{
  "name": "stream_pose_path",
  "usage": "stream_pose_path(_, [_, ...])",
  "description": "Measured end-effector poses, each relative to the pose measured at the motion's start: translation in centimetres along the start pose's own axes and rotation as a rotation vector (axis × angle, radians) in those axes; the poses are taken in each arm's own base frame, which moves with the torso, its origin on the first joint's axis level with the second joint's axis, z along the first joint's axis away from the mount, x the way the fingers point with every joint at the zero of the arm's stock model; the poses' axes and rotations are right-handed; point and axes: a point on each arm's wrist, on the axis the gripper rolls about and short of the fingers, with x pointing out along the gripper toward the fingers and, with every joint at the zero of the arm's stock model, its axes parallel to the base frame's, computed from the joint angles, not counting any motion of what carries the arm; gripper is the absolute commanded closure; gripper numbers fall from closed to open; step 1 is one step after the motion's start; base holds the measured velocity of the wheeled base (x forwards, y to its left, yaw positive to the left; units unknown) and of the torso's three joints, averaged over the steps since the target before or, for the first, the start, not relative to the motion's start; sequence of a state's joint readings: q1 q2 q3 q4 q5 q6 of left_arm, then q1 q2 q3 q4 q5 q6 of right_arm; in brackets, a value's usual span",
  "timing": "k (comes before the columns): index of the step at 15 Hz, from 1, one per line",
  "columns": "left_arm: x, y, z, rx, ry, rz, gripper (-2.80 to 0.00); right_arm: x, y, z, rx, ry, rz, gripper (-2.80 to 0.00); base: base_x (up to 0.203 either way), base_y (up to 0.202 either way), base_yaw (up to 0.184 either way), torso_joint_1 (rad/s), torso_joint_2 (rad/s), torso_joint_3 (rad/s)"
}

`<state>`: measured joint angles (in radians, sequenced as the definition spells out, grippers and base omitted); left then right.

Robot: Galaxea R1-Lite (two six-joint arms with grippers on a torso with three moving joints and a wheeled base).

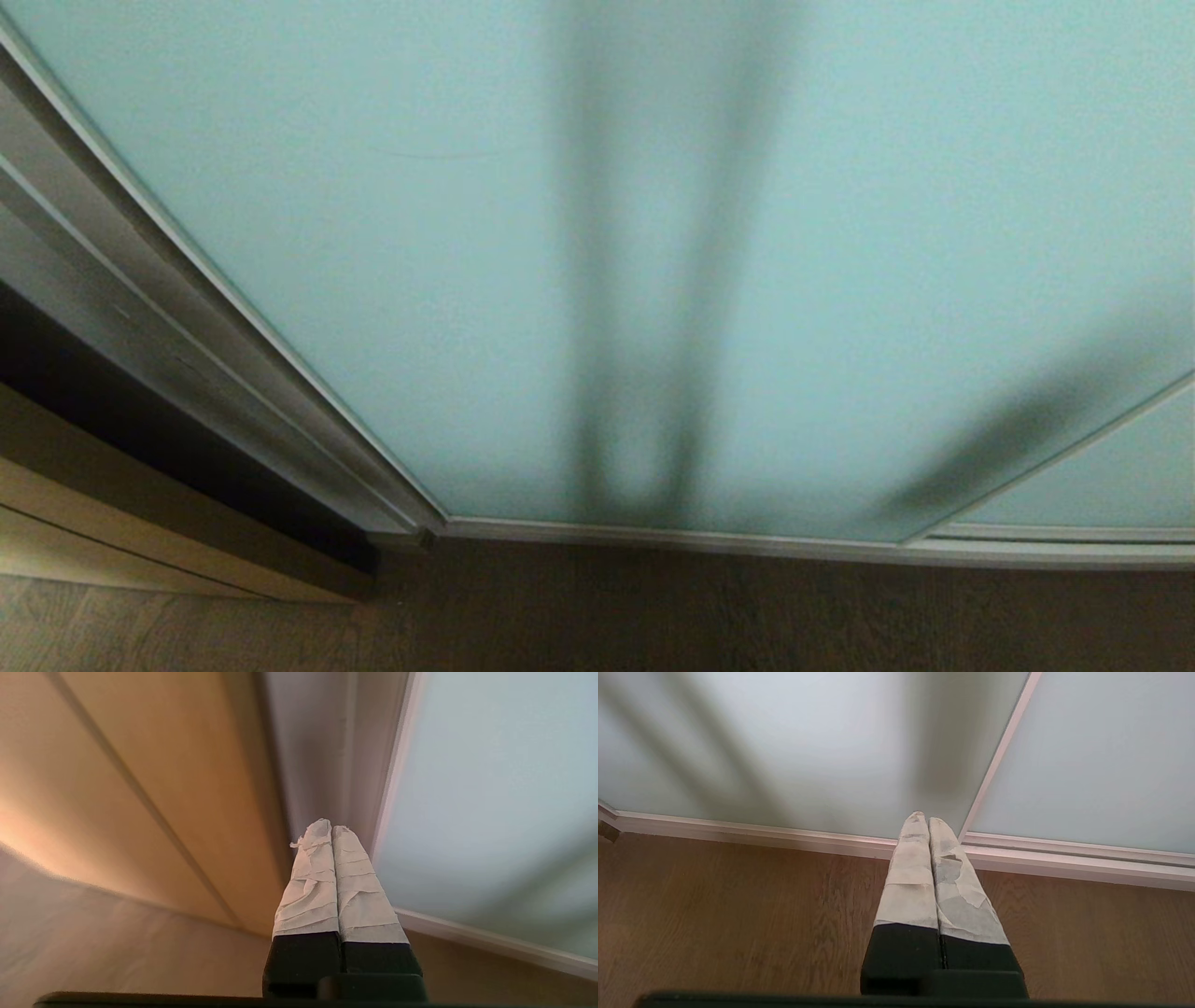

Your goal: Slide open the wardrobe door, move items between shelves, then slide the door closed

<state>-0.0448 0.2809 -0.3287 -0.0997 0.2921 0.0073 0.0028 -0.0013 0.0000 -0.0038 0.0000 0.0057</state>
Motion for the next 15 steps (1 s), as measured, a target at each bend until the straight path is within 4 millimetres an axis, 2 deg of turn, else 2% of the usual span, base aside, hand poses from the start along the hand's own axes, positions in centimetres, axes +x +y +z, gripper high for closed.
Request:
stream_pose_path(2, [-0.5, 0.0, -0.7, 0.034, 0.010, 0.016, 0.00, 0.0, 0.0, 0.0, 0.000, 0.000, 0.000, 0.00, 0.000, 0.000, 0.000, 0.000, 0.00, 0.000])
stream_pose_path(5, [-1.4, 0.1, -3.2, 0.074, 0.046, -0.050, 0.00, 0.0, 0.0, 0.0, 0.000, 0.000, 0.000, 0.00, 0.000, 0.000, 0.000, 0.000, 0.00, 0.000])
stream_pose_path(10, [-2.2, -0.2, -9.5, 0.134, 0.133, -0.251, 0.00, 0.0, 0.0, 0.0, 0.001, 0.000, 0.000, 0.00, 0.000, 0.000, 0.000, 0.000, 0.00, 0.000])
stream_pose_path(15, [-2.3, -0.3, -10.3, 0.106, 0.129, -0.281, 0.00, 0.0, 0.0, 0.0, 0.001, 0.000, 0.000, 0.00, 0.000, 0.000, 0.000, 0.000, 0.00, 0.000])
